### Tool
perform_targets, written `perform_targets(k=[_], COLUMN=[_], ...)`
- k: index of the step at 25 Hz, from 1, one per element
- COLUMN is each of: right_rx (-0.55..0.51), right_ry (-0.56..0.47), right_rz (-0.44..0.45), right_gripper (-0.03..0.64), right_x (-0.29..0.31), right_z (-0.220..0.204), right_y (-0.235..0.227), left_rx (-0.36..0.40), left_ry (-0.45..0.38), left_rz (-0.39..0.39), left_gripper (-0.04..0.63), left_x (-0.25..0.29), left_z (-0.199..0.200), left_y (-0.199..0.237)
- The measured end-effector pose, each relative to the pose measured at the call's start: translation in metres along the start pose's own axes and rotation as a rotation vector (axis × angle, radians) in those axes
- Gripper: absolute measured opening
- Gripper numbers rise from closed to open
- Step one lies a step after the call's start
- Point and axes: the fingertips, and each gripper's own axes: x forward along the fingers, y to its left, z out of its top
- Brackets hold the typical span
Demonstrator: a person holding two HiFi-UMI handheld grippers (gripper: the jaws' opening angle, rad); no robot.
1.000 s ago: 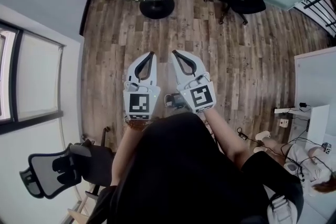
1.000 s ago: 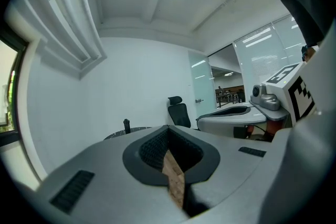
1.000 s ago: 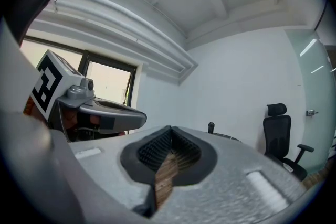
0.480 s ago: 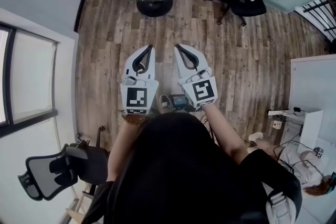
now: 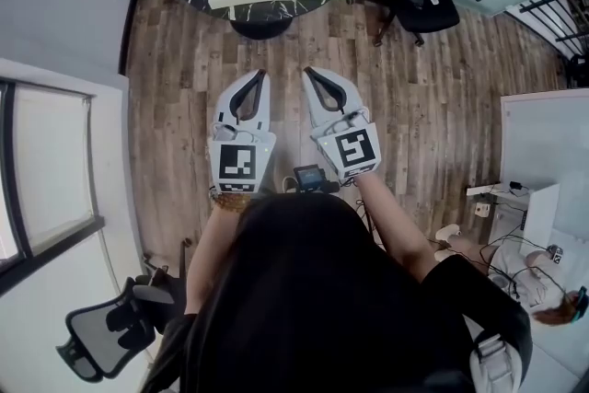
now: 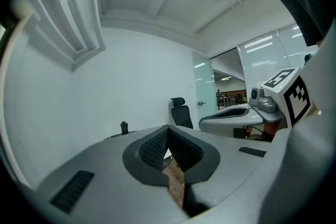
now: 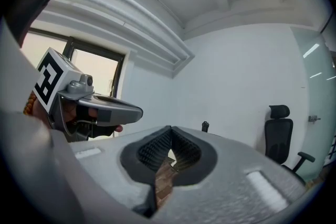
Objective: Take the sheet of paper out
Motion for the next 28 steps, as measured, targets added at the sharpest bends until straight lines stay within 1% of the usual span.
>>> perform_targets(k=[5, 12, 16, 20, 24, 28], right_rx=[-0.010, -0.042, -0.071, -0.118, -0.135, -0.149], right_ry=[0.040, 0.045, 0.058, 0.067, 0.067, 0.062], right_rz=[0.027, 0.057, 0.057, 0.075, 0.084, 0.102], right_gripper=[-0.002, -0.002, -0.002, -0.002, -0.002, -0.002], right_x=[0.056, 0.130, 0.166, 0.190, 0.204, 0.216], right_z=[0.012, 0.025, 0.035, 0.047, 0.050, 0.043], right_y=[0.006, 0.017, 0.013, 0.014, 0.019, 0.018], left_rx=[-0.015, -0.039, -0.049, -0.056, -0.053, -0.044], left_ry=[-0.018, -0.036, -0.070, -0.097, -0.113, -0.088], left_rz=[0.005, 0.008, 0.009, 0.009, 0.012, 0.009], left_gripper=[-0.005, -0.005, -0.005, -0.005, -0.005, -0.005], left_x=[0.016, 0.032, 0.041, 0.049, 0.049, 0.057], left_z=[0.005, -0.003, -0.003, -0.001, 0.002, -0.008], left_y=[0.052, 0.121, 0.152, 0.174, 0.183, 0.187])
